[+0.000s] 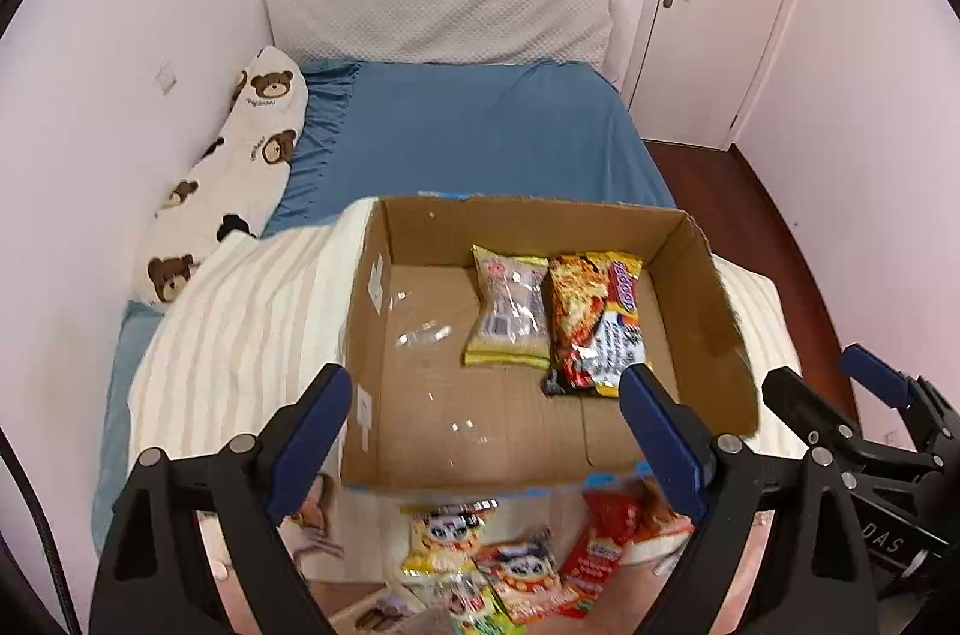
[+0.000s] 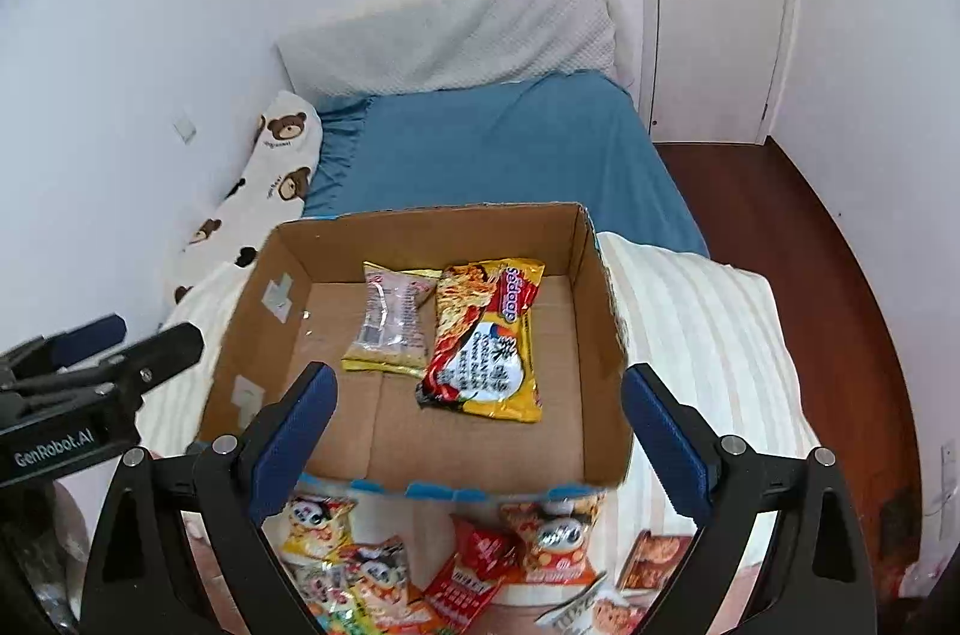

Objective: Organize snacks
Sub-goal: 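Move both tools back from the box toward the snacks, then grasp the Franzzi cookie pack with left tool while right tool grasps panda snack bag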

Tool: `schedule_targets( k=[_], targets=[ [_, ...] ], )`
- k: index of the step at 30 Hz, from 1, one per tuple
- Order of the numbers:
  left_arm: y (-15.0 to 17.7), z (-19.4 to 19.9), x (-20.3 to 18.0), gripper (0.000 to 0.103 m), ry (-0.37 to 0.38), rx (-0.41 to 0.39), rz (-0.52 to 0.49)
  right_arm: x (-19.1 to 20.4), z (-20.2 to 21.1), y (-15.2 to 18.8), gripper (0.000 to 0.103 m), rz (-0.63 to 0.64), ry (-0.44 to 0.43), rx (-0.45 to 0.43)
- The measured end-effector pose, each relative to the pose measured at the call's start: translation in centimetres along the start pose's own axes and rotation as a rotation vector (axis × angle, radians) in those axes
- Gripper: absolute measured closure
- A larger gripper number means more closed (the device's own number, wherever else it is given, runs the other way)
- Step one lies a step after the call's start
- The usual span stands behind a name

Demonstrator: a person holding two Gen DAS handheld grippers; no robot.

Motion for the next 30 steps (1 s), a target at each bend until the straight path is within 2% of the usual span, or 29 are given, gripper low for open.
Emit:
schedule_targets(
  k=[1,6,10,14,17,19,25,29,30],
  targets=[
    [0.4,0.3,0.2,0.012,0.005,0.004,0.011,1.2,-0.1,0.1,0.005,-0.004,-0.001,0.000],
    [4.0,0.9,2.5,0.012,-0.011,0.047,0.068,0.3,2.1,2.8,0.005,-0.075,-0.036,0.053],
    [8.8,0.1,6.0,0.012,-0.095,0.118,0.055,-0.9,1.3,8.3,0.005,-0.153,-0.053,0.175],
    [15.6,-2.2,9.2,0.012,-0.156,0.260,0.001,-0.4,-1.3,14.7,0.005,-0.222,-0.074,0.329],
    [20.8,-4.2,10.3,0.012,-0.152,0.387,-0.068,0.7,-2.7,18.3,0.005,-0.223,-0.088,0.416],
    [24.3,-5.6,10.6,0.012,-0.157,0.464,-0.148,1.5,-3.6,20.2,0.005,-0.207,-0.092,0.458],
    [32.5,-9.1,9.8,0.012,-0.140,0.667,-0.398,4.3,-3.8,23.9,0.005,-0.095,-0.087,0.510],
    [33.9,-10.1,8.9,0.012,-0.144,0.661,-0.469,5.9,-4.6,24.8,0.005,0.028,-0.069,0.503],
    [33.9,-10.2,8.7,0.017,-0.142,0.653,-0.465,6.5,-4.8,25.0,0.006,0.060,-0.068,0.498]
  ],
)
Point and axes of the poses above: each gripper's, at about its wrist camera, not at the fingertips, and z roughly against the way its jaws point, x to its left, y to its underside, the point moved 10 cm from there along -z, roughly the way its jaws point, and after that the axes turned 6 degrees about -x, right-handed, at the moved point
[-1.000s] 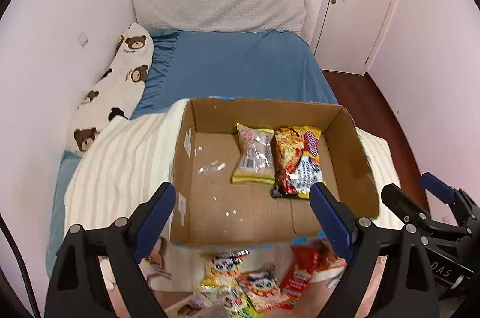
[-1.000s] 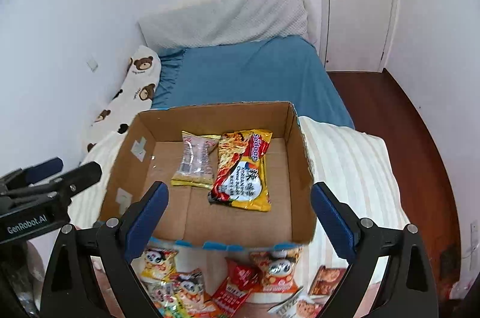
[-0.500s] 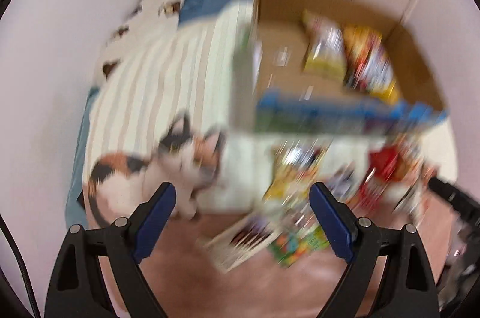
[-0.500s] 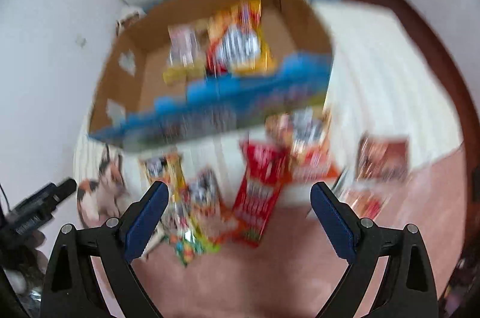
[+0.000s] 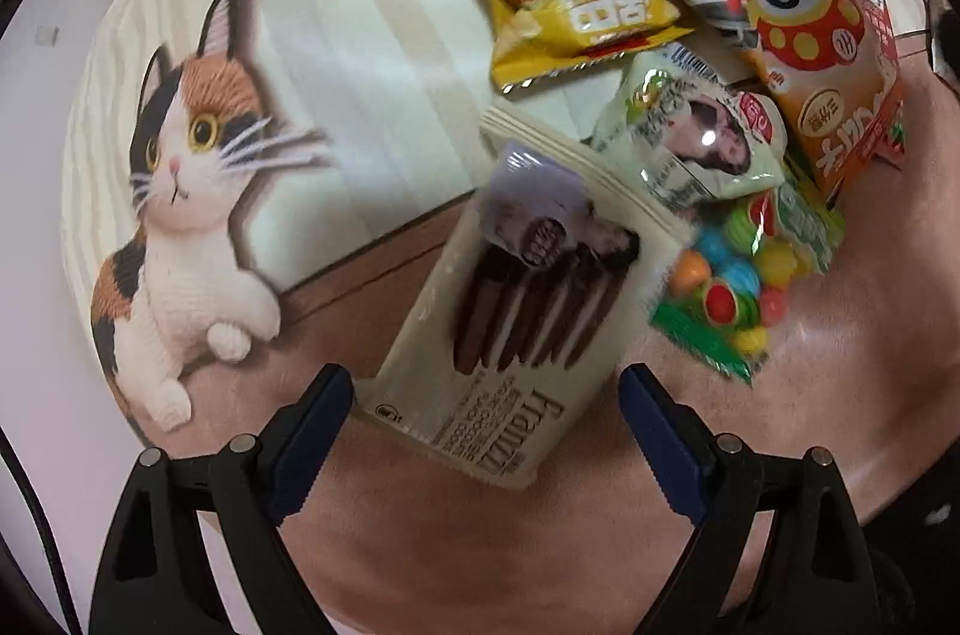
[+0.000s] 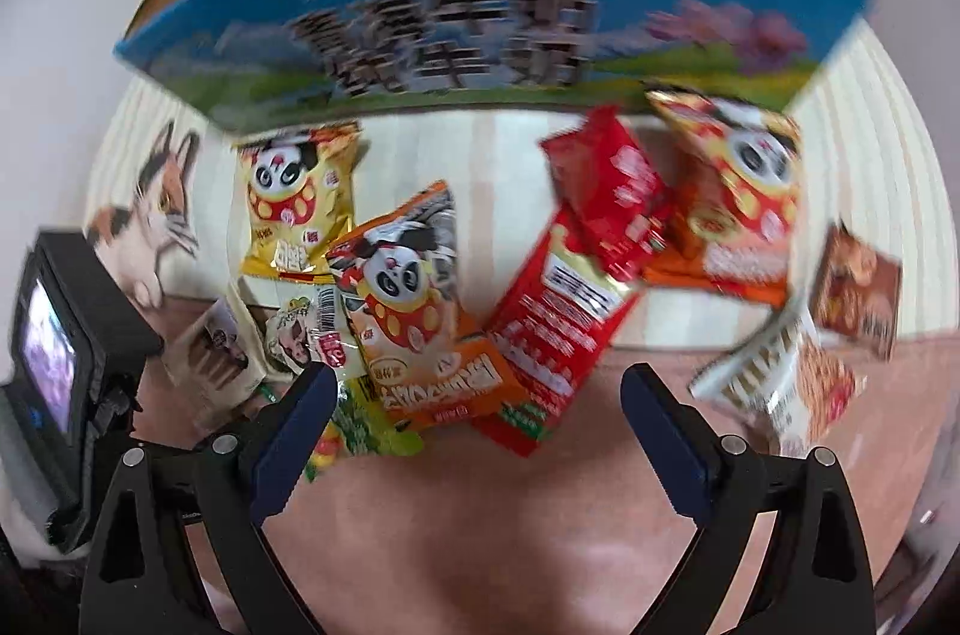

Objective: Organize snacks
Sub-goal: 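Grasp the Franzzi cookie pack with left tool while right tool grasps panda snack bag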

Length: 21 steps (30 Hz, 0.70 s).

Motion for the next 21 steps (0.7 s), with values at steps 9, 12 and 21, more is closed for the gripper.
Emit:
schedule_targets(
  k=[9,12,21],
  targets=[
    [2.1,-0.4,2.5,0.023,0.250,0.054,0.537,4.3,-5.5,0.0,0.032,0.170,0.048,0.078],
    [4.2,-1.1,2.8,0.023,0.408,0.088,0.804,4.4,-7.1,0.5,0.039,0.140,0.041,0.115],
    [4.4,-1.2,-0.3,0.023,0.353,0.077,0.599,3.0,-7.3,3.8,0.045,0.096,-0.024,0.212]
  ],
)
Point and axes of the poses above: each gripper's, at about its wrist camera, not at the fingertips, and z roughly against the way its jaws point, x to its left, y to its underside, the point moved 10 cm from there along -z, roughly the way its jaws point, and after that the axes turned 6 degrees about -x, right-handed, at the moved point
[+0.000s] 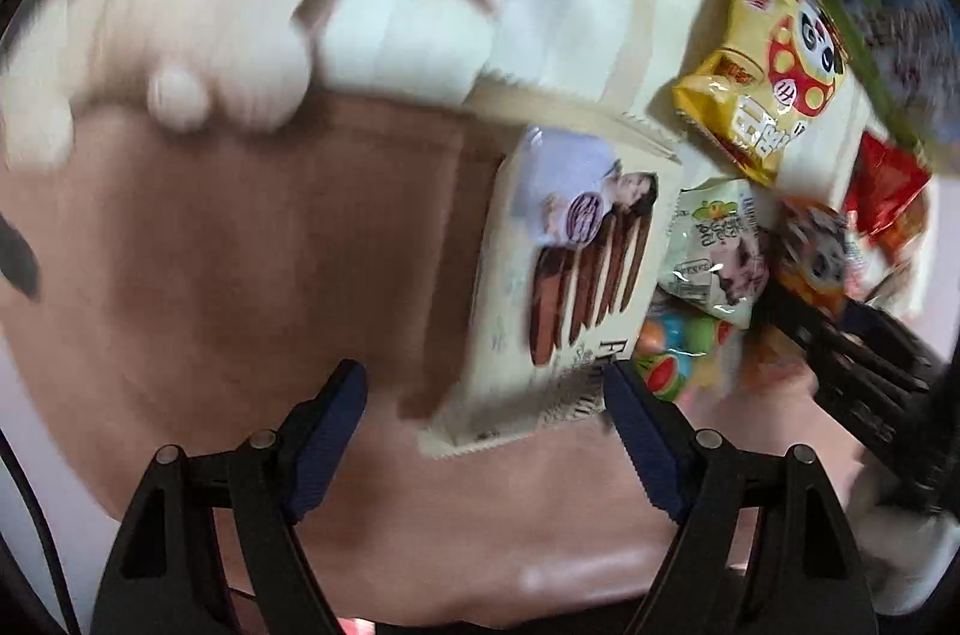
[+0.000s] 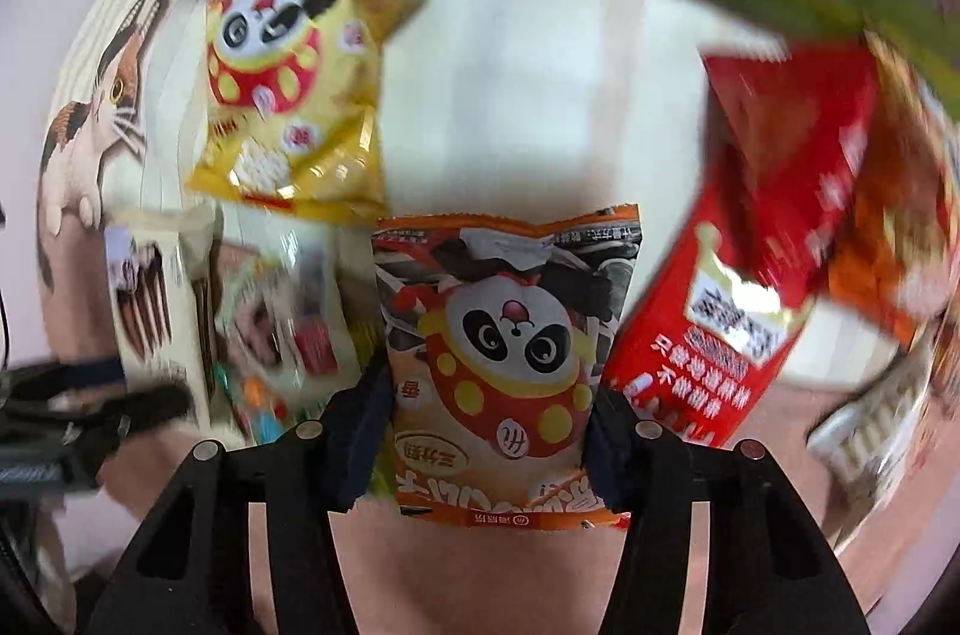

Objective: Organize snacks
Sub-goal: 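Grasp the Franzzi cookie pack with left tool while right tool grasps panda snack bag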

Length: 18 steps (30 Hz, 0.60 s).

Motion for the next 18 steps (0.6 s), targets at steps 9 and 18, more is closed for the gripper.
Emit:
schedule_targets(
  k=[9,18],
  targets=[
    [0.2,-1.3,-3.5,0.023,-0.110,-0.048,-0.083,-4.1,0.1,5.2,0.045,-0.098,-0.027,0.103],
    [6.8,-2.3,-2.4,0.044,-0.069,0.004,-0.050,-4.4,-1.2,8.1,0.031,-0.205,-0.108,0.132]
  ],
)
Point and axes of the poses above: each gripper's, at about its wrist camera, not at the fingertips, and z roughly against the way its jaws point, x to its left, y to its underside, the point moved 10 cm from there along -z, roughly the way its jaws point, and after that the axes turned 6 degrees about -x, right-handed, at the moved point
